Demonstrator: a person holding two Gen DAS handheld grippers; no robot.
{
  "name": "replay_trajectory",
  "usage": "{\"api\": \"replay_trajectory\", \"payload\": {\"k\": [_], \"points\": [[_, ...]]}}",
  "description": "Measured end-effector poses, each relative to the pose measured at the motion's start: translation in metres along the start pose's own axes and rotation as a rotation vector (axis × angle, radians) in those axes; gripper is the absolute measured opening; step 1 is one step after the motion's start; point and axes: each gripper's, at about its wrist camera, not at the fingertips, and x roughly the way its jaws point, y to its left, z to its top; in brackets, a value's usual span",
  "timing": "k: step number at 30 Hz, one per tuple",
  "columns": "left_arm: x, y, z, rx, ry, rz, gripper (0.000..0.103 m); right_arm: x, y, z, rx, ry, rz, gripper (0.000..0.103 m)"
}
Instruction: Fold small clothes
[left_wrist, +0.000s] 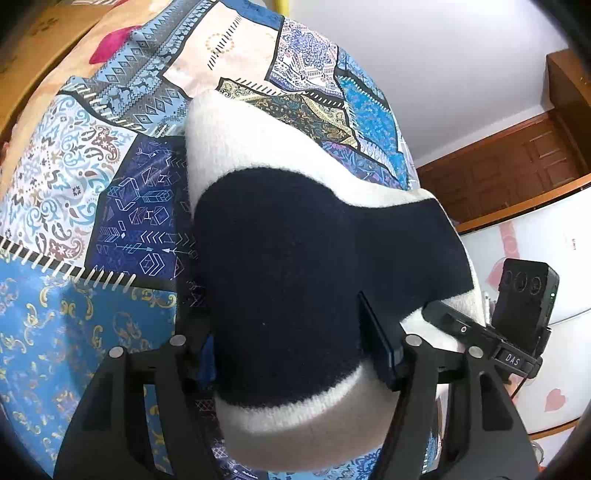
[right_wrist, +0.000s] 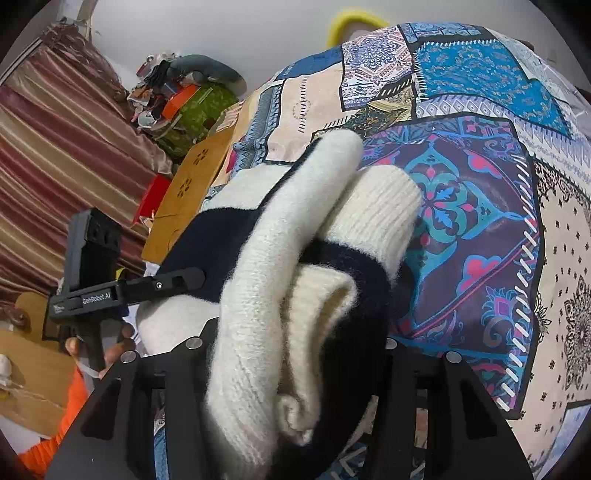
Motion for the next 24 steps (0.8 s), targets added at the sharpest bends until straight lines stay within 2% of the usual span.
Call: {"api": "replay_trajectory", "payload": {"k": [4,14,21,24], "points": [[-0.002,0.003,-0.006,0.000,-0.010,0.004,0.072,-0.005,0.002,-0.008,-0.019,-0.007,-0.020,0.052],[-0.027,0.002,-0.026,-0.001,-0.047,0.044,0.073,-0.032,0.009,-0.026,-0.072,-0.057,-0.080,0.056],[-0.054,-0.019,-0.043,0.070,-0.106,0.146,0.073,-0.057,0.022,-0.037,-0.134,-0.103,-0.145,0.056],[-0.072,-0.036,-0.049,0.108,-0.151,0.186,0.073,-0.070,0.028,-0.040,-0.140,-0.142,-0.145,0.056]]}}
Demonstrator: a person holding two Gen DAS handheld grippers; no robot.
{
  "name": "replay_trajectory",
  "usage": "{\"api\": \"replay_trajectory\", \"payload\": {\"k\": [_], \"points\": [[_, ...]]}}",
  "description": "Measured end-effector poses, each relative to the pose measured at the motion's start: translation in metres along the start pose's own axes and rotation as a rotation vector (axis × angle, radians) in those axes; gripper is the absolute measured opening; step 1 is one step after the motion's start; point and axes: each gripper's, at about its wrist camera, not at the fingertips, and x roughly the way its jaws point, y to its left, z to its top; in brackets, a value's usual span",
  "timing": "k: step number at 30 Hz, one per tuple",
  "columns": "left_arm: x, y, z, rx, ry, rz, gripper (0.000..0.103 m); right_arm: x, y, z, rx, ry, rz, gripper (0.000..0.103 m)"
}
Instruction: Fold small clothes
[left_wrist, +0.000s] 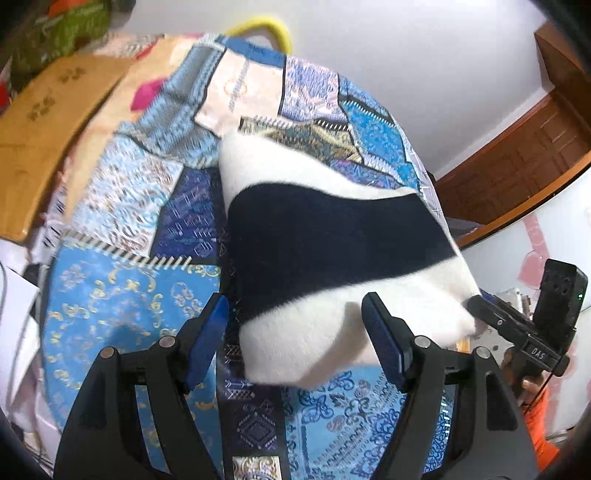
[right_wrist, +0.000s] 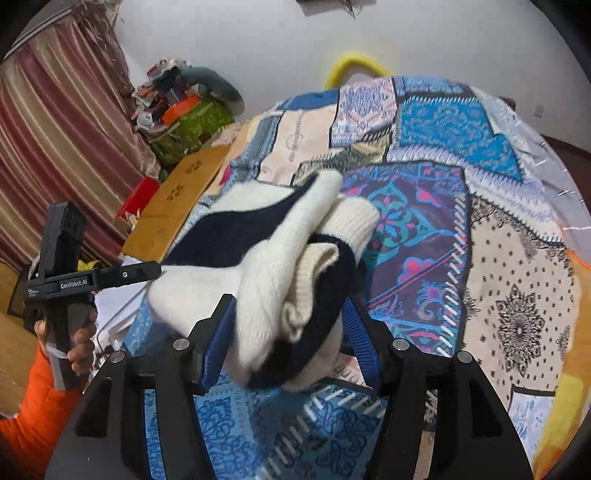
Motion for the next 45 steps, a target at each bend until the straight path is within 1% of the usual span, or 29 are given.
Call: {"api": "replay_trajectory", "payload": {"k": [4,6,8,12,13,19,21,24,26,28,29,30,31,32,34,36,38,39,40,41,45], "points": [[-0.030,-0.023,-0.001,0.069,-0.087,0.069,0.073,-0.022,0.011,-0.001,-0.030,-0.061,-0.015,0.056],[-0.048,-0.039,-0.002,0.115,-0.144,0.100,0.073,-0.034,0.019,0.000,-0.050,-0.094,-0.020,0.056],[-0.071,-0.058,-0.005,0.169,-0.216,0.127,0.073,-0.050,0.030,0.001,-0.075,-0.145,-0.021,0.056],[-0.113,-0.089,-0.016,0.244,-0.338,0.149,0.073,-0.083,0.052,0.002,-0.112,-0.258,-0.008,0.056],[-0.124,-0.098,-0.021,0.264,-0.375,0.153,0.073,-0.094,0.060,0.000,-0.126,-0.297,-0.004,0.056],[-0.177,-0.142,-0.055,0.369,-0.580,0.192,0.073,-0.143,0.097,-0.012,-0.203,-0.465,0.005,0.056],[-0.194,-0.153,-0.069,0.388,-0.649,0.188,0.073,-0.155,0.107,-0.015,-0.230,-0.511,-0.003,0.056],[-0.211,-0.164,-0.084,0.402,-0.718,0.187,0.073,-0.176,0.126,-0.024,-0.271,-0.593,-0.025,0.056],[-0.218,-0.170,-0.093,0.408,-0.763,0.207,0.073,-0.185,0.136,-0.030,-0.289,-0.631,-0.043,0.056],[-0.221,-0.171,-0.099,0.406,-0.784,0.217,0.074,-0.188,0.141,-0.036,-0.301,-0.651,-0.059,0.056],[-0.223,-0.172,-0.101,0.402,-0.786,0.216,0.075,-0.190,0.145,-0.038,-0.304,-0.660,-0.067,0.058],[-0.224,-0.173,-0.104,0.403,-0.782,0.214,0.078,-0.190,0.145,-0.039,-0.304,-0.662,-0.069,0.060],[-0.225,-0.174,-0.106,0.404,-0.781,0.211,0.083,-0.190,0.145,-0.041,-0.296,-0.667,-0.069,0.067],[-0.226,-0.174,-0.108,0.400,-0.789,0.210,0.084,-0.189,0.144,-0.042,-0.286,-0.670,-0.071,0.073],[-0.227,-0.173,-0.112,0.395,-0.802,0.213,0.092,-0.189,0.141,-0.044,-0.269,-0.679,-0.080,0.078],[-0.229,-0.175,-0.116,0.396,-0.811,0.222,0.094,-0.189,0.140,-0.045,-0.260,-0.679,-0.097,0.082],[-0.230,-0.175,-0.119,0.391,-0.816,0.229,0.098,-0.189,0.139,-0.045,-0.251,-0.680,-0.114,0.092],[-0.230,-0.176,-0.119,0.385,-0.820,0.235,0.102,-0.190,0.139,-0.047,-0.249,-0.682,-0.119,0.095],[-0.230,-0.177,-0.122,0.380,-0.827,0.238,0.102,-0.190,0.140,-0.047,-0.246,-0.691,-0.131,0.101],[-0.229,-0.177,-0.122,0.380,-0.830,0.236,0.102,-0.191,0.140,-0.048,-0.247,-0.699,-0.138,0.103],[-0.223,-0.176,-0.120,0.378,-0.815,0.234,0.103,-0.190,0.140,-0.049,-0.251,-0.692,-0.149,0.103]]}}
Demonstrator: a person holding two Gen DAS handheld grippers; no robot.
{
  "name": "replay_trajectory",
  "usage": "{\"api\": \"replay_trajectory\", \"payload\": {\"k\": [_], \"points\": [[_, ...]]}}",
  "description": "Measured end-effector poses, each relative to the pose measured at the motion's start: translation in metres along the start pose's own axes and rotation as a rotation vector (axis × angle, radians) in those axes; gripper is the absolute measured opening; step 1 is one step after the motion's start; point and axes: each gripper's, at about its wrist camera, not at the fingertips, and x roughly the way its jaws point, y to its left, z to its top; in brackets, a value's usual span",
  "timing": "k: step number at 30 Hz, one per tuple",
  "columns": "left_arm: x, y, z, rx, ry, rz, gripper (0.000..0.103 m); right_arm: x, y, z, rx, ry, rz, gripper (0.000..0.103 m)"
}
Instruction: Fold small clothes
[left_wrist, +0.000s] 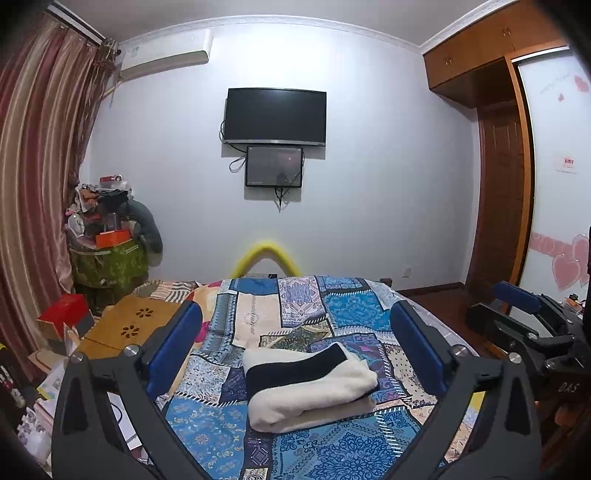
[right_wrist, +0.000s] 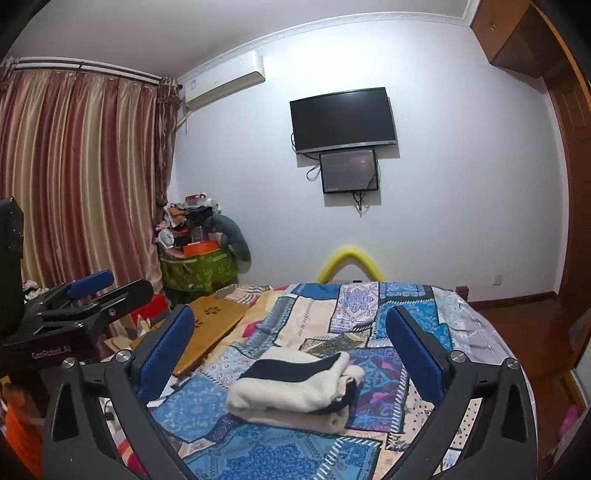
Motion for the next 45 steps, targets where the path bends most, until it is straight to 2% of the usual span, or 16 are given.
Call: {"api": "replay_trajectory", "payload": {"k": [11,45], "points": [[0.0058,0.0020,-0.0063,-0.016,0.026,-0.011,0.103,-0.0027,-0.0007,-0.0034,-0.004,0.008,-0.022,0.103],[0.0073,0.0007,-0.0100,-0.025,0.038,-0.034,0.103,-0.0041,-0.0032,-0.0036,0.003,0.032,-0.036,0.103]]}}
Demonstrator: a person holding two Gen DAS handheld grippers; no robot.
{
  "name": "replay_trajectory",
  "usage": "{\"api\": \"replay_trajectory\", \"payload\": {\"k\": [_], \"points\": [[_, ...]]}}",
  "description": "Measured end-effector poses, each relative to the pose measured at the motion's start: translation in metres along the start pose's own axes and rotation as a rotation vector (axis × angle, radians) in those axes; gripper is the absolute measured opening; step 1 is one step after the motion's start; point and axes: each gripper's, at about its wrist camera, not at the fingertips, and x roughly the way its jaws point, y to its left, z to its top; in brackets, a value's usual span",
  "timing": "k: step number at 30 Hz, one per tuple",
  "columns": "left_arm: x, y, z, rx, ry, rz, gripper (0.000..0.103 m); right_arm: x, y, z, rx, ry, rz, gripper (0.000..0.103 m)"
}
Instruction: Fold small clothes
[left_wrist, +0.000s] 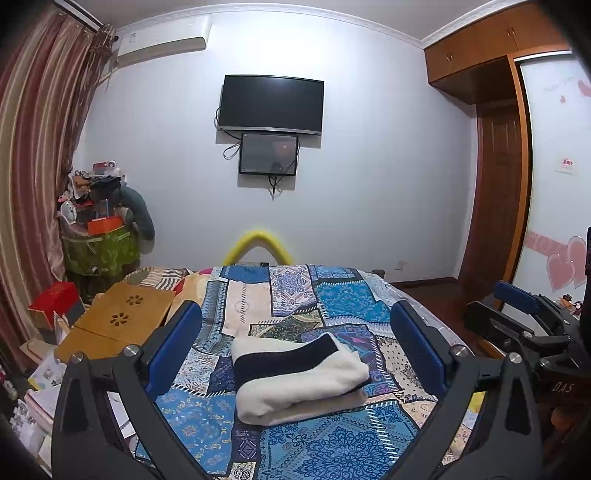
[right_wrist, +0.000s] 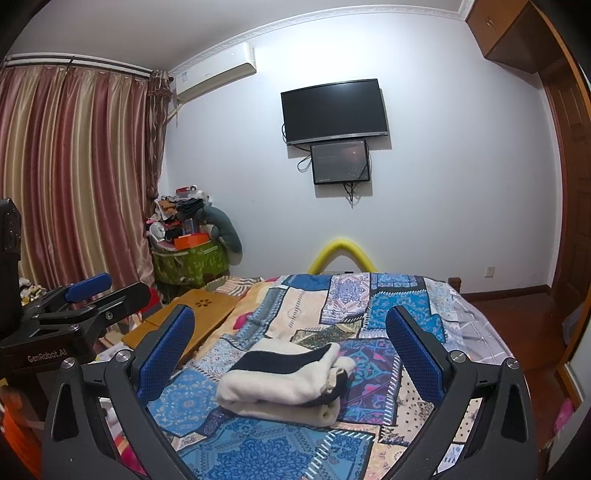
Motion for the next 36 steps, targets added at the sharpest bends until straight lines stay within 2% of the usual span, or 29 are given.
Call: {"api": "replay_trajectory", "payload": {"k": [36], "points": [[0.0037,-0.0028,-0.0017,0.024,0.027,-0.052,0.103,-0.0023,-0.0006,0.0019,0.004,0.004,-0.032,0.103]]}}
